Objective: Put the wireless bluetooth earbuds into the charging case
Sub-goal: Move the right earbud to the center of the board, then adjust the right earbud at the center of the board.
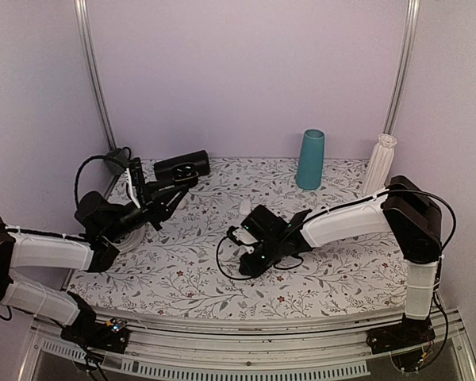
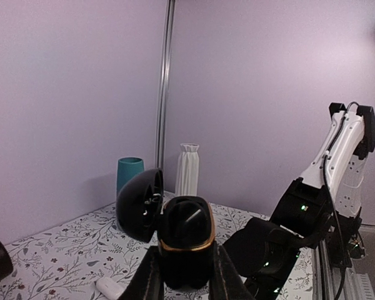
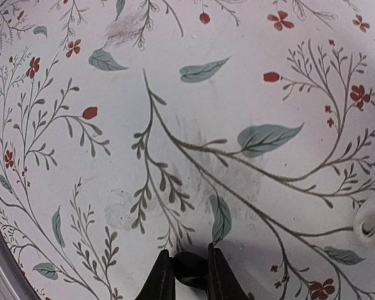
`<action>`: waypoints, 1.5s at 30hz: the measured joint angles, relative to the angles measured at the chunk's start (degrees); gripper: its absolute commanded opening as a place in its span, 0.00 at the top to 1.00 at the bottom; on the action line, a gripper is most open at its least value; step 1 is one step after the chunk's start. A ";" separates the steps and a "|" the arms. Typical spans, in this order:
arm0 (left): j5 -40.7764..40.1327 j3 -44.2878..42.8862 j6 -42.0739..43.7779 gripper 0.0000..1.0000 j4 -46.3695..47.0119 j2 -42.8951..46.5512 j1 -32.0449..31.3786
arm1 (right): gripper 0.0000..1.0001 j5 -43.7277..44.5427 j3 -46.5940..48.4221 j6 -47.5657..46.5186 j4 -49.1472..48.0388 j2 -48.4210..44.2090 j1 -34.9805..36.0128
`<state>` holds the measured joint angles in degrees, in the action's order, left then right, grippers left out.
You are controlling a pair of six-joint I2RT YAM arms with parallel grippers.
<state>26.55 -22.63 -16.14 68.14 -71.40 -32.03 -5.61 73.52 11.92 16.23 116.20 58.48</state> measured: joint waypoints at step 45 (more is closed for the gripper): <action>-0.22 -1.51 0.28 1.00 1.16 -2.25 -1.55 | 0.88 -10.54 -2.78 7.72 2.97 -7.54 -0.48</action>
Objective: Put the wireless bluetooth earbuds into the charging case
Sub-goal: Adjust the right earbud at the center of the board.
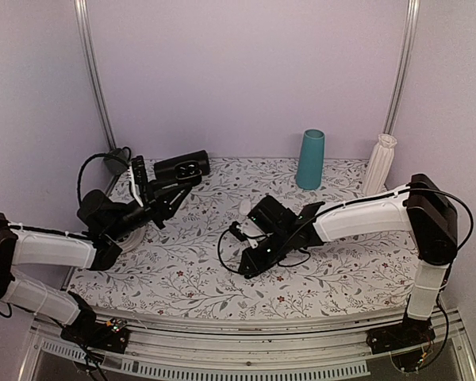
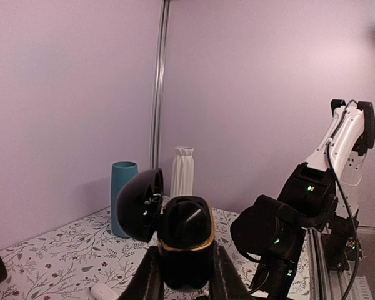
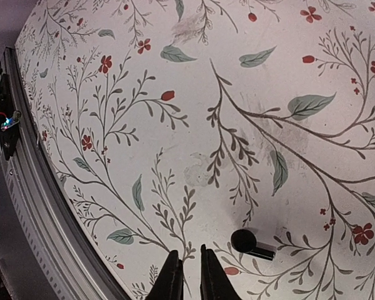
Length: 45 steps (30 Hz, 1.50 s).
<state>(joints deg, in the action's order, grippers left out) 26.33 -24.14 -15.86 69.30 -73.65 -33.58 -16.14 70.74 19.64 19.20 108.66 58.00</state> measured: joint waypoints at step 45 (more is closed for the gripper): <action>-1.29 0.02 0.85 1.00 -1.25 1.40 -0.02 | 0.88 -8.50 -0.33 2.49 -2.03 3.63 -4.46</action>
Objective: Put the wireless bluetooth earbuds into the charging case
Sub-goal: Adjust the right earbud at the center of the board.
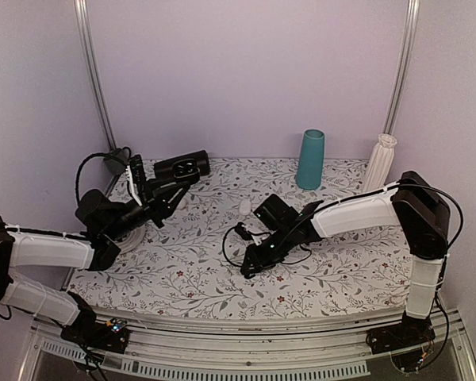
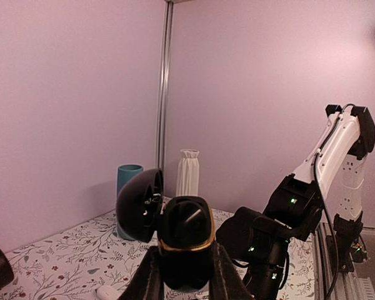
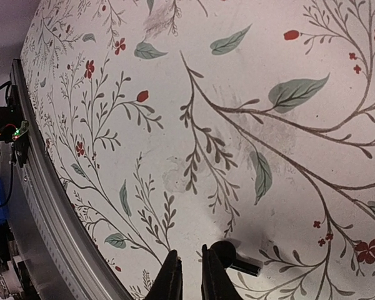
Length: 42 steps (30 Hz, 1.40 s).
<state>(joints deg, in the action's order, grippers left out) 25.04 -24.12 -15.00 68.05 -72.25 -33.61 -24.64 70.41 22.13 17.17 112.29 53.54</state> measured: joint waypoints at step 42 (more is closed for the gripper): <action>0.02 0.07 0.39 1.00 -0.15 0.61 -0.02 | 0.86 1.36 -6.56 0.39 -1.18 -8.33 0.90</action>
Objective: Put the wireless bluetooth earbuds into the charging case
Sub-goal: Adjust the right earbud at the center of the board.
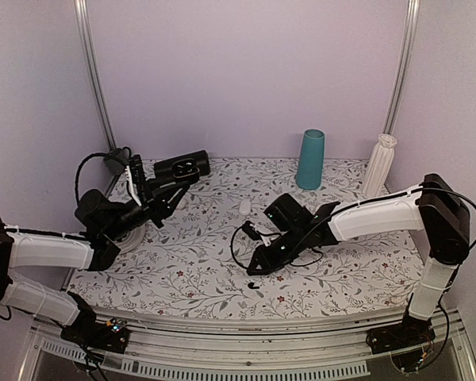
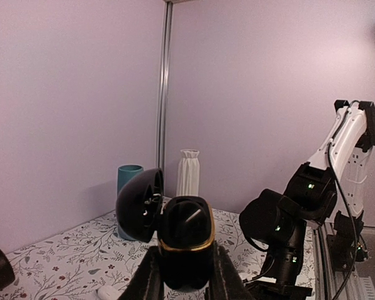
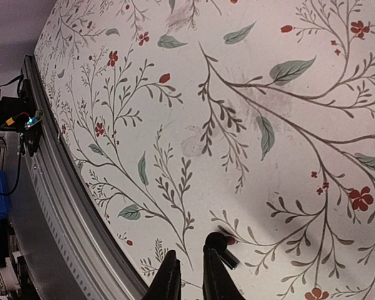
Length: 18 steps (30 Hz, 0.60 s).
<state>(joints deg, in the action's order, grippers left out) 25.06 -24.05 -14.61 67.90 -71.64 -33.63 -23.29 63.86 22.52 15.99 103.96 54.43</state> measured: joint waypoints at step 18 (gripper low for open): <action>0.00 0.02 0.00 1.00 0.04 -0.39 0.00 | 0.86 -5.88 -0.94 0.24 -1.51 3.78 1.38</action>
<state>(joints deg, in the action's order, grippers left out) 25.06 -24.03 -14.61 67.94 -72.03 -33.63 -29.17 62.92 22.76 14.48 107.74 55.81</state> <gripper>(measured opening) 0.202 0.141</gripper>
